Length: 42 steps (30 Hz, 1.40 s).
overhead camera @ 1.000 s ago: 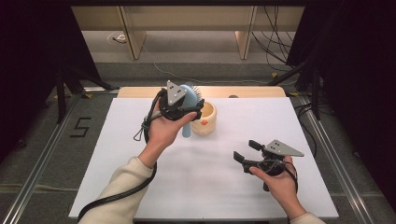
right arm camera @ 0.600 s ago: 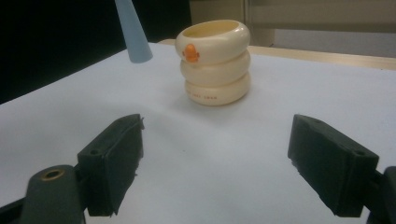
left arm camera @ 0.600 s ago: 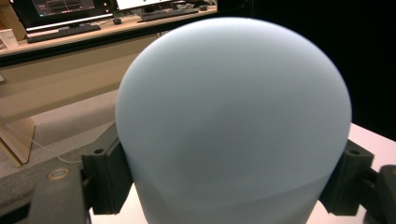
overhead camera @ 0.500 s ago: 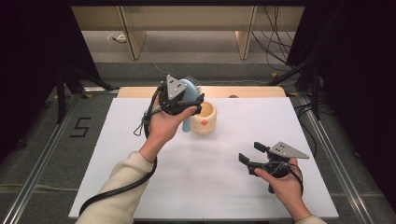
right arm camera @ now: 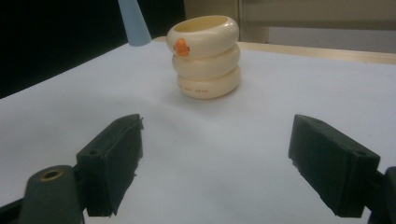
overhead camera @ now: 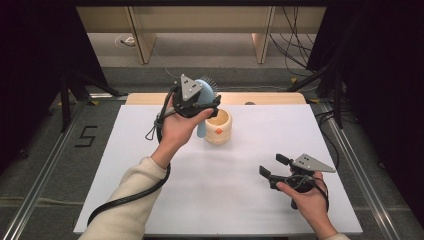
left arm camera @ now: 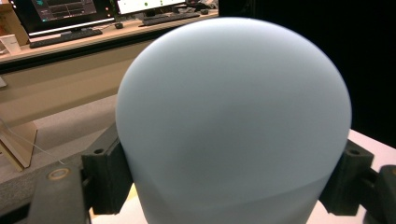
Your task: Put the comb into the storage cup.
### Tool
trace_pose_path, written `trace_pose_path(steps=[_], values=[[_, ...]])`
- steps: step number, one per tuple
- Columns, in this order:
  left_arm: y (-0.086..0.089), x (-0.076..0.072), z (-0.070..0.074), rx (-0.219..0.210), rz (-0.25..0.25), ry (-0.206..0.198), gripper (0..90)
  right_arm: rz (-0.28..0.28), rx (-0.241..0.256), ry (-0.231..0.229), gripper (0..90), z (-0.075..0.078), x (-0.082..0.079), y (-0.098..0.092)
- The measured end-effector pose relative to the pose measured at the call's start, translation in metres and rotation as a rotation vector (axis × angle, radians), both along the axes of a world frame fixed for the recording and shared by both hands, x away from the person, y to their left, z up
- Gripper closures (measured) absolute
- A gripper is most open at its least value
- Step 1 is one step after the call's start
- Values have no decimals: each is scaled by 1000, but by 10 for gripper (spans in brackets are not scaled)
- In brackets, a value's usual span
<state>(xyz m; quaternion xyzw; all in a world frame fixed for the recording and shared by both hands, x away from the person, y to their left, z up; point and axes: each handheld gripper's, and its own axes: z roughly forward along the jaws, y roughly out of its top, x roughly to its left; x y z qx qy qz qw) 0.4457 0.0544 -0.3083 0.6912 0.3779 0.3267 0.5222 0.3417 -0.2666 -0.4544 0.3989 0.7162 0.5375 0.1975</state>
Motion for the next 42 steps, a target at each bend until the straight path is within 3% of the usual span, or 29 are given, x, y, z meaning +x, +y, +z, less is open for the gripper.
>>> trace_pose_path(steps=[42], values=[[-7, 17, 18, -11, 1, -19, 198, -16, -8, 4, 185, -4, -6, -12]])
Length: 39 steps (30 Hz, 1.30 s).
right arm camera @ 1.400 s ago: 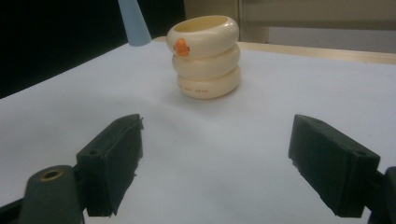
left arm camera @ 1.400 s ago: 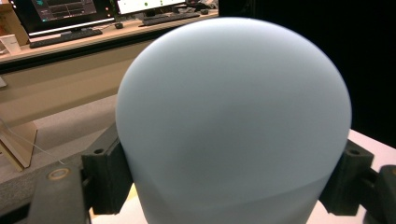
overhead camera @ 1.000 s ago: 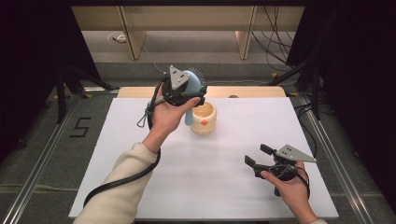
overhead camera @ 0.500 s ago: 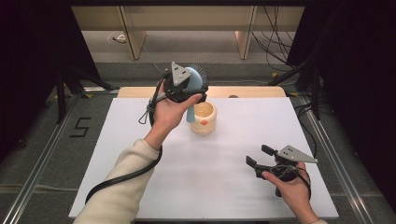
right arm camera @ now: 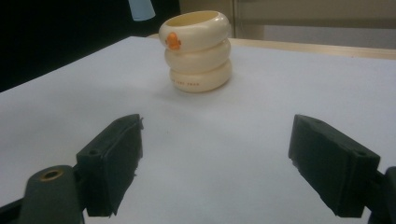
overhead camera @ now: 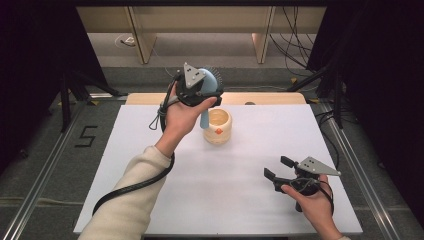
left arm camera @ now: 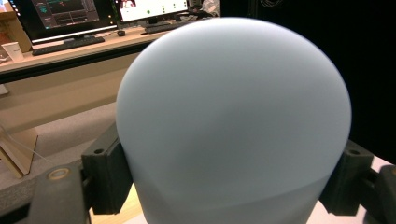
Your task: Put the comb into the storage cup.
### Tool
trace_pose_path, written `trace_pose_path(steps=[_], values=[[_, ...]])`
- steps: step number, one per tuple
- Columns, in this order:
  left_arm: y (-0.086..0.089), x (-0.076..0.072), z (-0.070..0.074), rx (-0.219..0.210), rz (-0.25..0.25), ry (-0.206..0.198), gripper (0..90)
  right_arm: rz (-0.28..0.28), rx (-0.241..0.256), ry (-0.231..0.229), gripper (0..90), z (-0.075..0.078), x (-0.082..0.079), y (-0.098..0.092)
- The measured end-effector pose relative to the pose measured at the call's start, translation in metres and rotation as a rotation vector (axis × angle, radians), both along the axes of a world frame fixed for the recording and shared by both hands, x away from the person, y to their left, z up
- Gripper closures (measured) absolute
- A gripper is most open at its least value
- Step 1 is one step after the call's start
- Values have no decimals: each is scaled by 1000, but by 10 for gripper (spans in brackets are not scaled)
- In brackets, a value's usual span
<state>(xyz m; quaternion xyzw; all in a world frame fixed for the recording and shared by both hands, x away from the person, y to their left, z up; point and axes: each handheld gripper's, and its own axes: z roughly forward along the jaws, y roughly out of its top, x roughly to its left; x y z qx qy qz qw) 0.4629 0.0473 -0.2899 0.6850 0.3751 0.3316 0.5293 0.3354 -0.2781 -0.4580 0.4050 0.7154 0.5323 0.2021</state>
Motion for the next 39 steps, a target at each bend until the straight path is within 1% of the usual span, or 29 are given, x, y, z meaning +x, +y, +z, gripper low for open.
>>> trace_pose_path(steps=[10, 13, 17, 28, 32, 36, 39], values=[[-3, 5, 3, -9, 5, -5, 198, 0, 1, 1, 185, -1, -1, -1], [-4, 7, 2, -4, 0, -5, 198, 0, 2, -2, 185, -1, -2, -1], [-4, 10, 2, -16, -4, -2, 198, -1, 1, 2, 185, -1, -2, -2], [-7, 15, 1, -21, -7, 3, 198, -3, 1, -1, 185, -1, -4, -3], [-8, 17, 1, -23, -10, 4, 198, -3, -1, -2, 185, -1, -4, -4], [-11, 19, 1, -35, -15, 4, 198, -4, -1, -1, 185, -1, -4, -4], [-14, 21, 0, -34, -20, 2, 197, -5, -2, -1, 186, -1, -4, -5]])
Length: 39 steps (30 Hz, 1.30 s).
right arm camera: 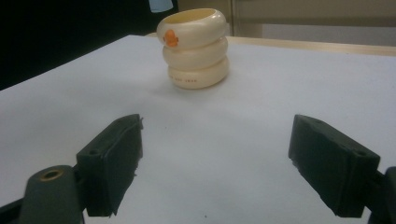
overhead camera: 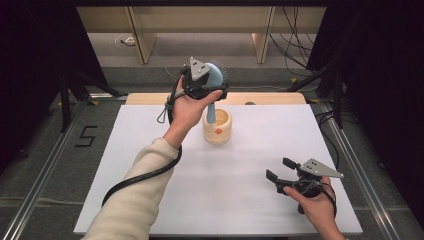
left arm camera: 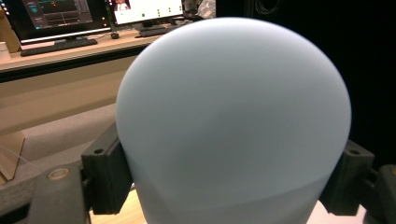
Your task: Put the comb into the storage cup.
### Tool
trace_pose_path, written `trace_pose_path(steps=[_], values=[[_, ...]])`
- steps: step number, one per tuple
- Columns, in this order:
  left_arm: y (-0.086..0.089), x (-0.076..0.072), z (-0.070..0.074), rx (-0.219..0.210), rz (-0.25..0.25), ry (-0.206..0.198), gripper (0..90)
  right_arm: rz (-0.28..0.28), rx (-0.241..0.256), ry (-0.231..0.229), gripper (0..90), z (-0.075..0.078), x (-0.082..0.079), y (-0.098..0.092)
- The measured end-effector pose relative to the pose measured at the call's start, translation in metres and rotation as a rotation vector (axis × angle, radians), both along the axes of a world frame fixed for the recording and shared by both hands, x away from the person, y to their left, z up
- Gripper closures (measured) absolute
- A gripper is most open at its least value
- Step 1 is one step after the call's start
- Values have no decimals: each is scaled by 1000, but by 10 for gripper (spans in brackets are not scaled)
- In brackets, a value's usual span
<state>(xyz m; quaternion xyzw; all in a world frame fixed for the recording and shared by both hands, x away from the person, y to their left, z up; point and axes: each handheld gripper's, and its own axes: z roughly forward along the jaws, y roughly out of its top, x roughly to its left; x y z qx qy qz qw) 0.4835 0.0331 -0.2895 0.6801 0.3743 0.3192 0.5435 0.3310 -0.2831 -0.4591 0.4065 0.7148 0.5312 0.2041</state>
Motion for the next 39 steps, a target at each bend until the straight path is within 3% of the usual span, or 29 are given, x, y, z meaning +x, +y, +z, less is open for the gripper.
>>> trace_pose_path(steps=[39], values=[[-12, 21, 1, -2, 9, 1, 198, 1, 6, 10, 186, -2, 1, 0]])
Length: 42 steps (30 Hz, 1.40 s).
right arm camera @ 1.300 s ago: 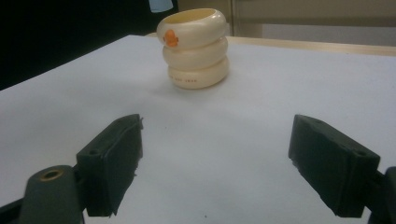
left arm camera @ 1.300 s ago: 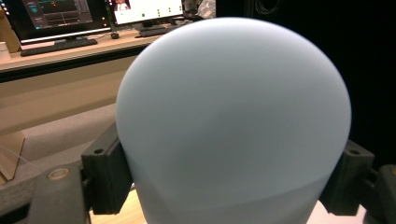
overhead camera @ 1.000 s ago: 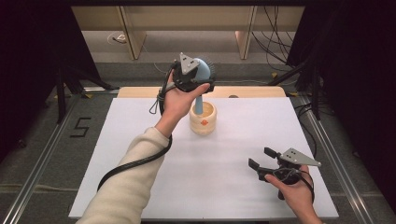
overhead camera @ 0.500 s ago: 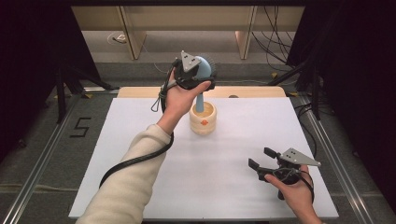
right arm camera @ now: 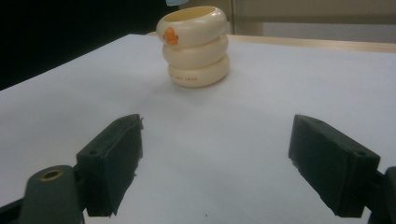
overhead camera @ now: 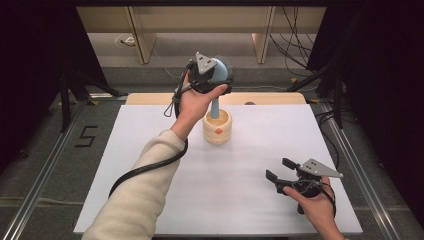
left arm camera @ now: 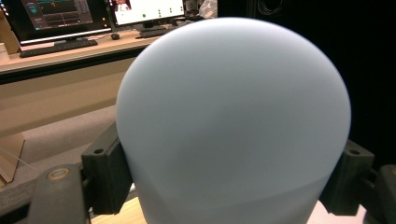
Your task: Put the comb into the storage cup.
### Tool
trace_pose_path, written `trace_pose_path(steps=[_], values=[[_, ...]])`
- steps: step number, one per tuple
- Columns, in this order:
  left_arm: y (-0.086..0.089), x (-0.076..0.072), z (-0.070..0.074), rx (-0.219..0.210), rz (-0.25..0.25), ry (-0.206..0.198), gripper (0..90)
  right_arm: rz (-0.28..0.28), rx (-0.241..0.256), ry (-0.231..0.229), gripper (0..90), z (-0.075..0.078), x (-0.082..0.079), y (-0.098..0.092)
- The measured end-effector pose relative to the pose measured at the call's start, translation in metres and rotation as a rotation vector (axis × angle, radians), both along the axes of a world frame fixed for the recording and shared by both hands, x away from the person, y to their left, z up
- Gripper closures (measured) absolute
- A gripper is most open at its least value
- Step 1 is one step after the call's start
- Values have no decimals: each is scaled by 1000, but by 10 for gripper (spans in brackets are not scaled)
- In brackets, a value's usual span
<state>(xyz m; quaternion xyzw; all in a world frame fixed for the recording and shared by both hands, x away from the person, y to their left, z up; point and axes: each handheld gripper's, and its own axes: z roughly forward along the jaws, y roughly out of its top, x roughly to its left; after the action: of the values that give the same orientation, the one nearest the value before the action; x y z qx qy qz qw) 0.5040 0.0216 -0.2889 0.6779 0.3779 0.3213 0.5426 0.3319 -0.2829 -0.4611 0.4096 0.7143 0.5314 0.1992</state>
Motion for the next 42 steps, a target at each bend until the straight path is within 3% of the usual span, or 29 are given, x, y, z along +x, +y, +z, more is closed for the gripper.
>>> trace_pose_path(steps=[26, 42], values=[[-7, 13, 0, 15, 5, 0, 197, 0, -1, -2, 187, 0, 1, -1], [-9, 21, -8, 27, 18, 15, 197, 1, -2, 4, 191, -1, 1, -1]])
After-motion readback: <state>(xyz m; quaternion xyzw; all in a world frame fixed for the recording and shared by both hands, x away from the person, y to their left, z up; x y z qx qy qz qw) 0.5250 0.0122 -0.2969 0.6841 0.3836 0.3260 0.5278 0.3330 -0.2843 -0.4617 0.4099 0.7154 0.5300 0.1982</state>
